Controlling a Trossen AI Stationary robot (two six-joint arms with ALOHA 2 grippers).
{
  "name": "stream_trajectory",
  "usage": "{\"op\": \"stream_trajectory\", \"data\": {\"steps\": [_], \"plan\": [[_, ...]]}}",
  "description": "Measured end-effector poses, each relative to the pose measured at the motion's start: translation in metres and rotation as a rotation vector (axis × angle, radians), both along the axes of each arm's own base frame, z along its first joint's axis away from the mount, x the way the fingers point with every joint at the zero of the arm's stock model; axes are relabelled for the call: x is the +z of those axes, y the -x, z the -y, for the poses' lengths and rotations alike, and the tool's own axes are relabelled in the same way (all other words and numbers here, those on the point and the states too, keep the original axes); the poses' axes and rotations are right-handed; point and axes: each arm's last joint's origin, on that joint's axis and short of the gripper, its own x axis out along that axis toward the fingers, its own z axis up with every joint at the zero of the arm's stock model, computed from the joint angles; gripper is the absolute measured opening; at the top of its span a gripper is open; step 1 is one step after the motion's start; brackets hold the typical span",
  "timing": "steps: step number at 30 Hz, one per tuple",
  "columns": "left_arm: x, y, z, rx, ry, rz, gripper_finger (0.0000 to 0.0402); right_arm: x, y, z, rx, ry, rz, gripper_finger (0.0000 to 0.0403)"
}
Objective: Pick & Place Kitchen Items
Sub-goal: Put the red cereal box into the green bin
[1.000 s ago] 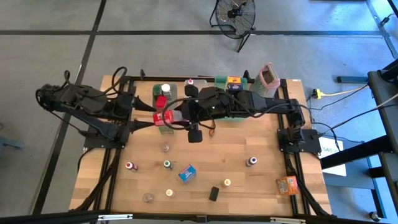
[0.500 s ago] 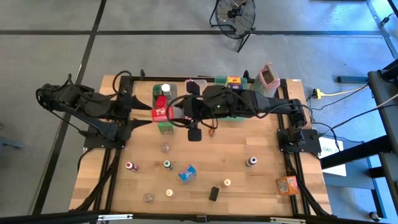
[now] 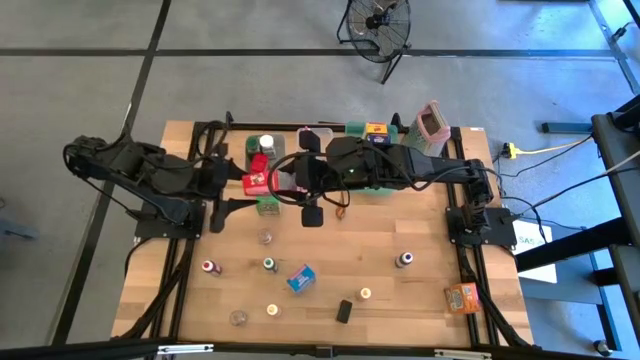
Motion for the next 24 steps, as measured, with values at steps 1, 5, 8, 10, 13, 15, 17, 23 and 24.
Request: {"op": "stream_trajectory", "data": {"steps": [1, 5, 8, 10, 13, 15, 17, 23, 24], "plan": [[0.0003, -0.0011, 0.0004, 0.000, 0.002, 0.006, 0.0233, 0.0000, 0.0000, 0.0001, 0.000, 0.000, 0.000, 0.0181], [0.0026, -0.0030, 0.0006, 0.012, -0.013, 0.031, 0.0233, -0.0002, -0.0002, 0.0001, 0.000, 0.000, 0.000, 0.0181], [0.0026, -0.0041, 0.0008, 0.010, -0.037, 0.030, 0.0233, -0.0004, -0.0001, 0.0001, 0.000, 0.001, -0.002, 0.0181], [0.0031, -0.0042, 0.0008, 0.012, -0.030, 0.036, 0.0233, -0.0002, 0.0000, -0.0001, 0.000, 0.000, -0.001, 0.0181], [0.0035, -0.0044, 0.0009, 0.015, -0.020, 0.042, 0.0234, -0.0001, 0.0000, -0.0001, 0.000, 0.000, -0.001, 0.0181], [0.0037, -0.0044, 0.0009, 0.015, -0.018, 0.044, 0.0239, -0.0001, 0.0000, 0.0000, 0.000, 0.000, 0.000, 0.0181], [0.0044, -0.0047, 0.0010, 0.019, -0.005, 0.053, 0.0247, -0.0001, -0.0001, 0.0000, 0.000, 0.000, 0.000, 0.0181], [0.0056, -0.0058, 0.0009, 0.036, -0.006, 0.069, 0.0281, 0.0007, -0.0001, 0.0001, -0.001, 0.002, 0.007, 0.0181], [0.0054, -0.0065, 0.0009, 0.048, -0.012, 0.069, 0.0285, 0.0009, -0.0002, 0.0004, -0.004, 0.003, 0.009, 0.0181]]}}
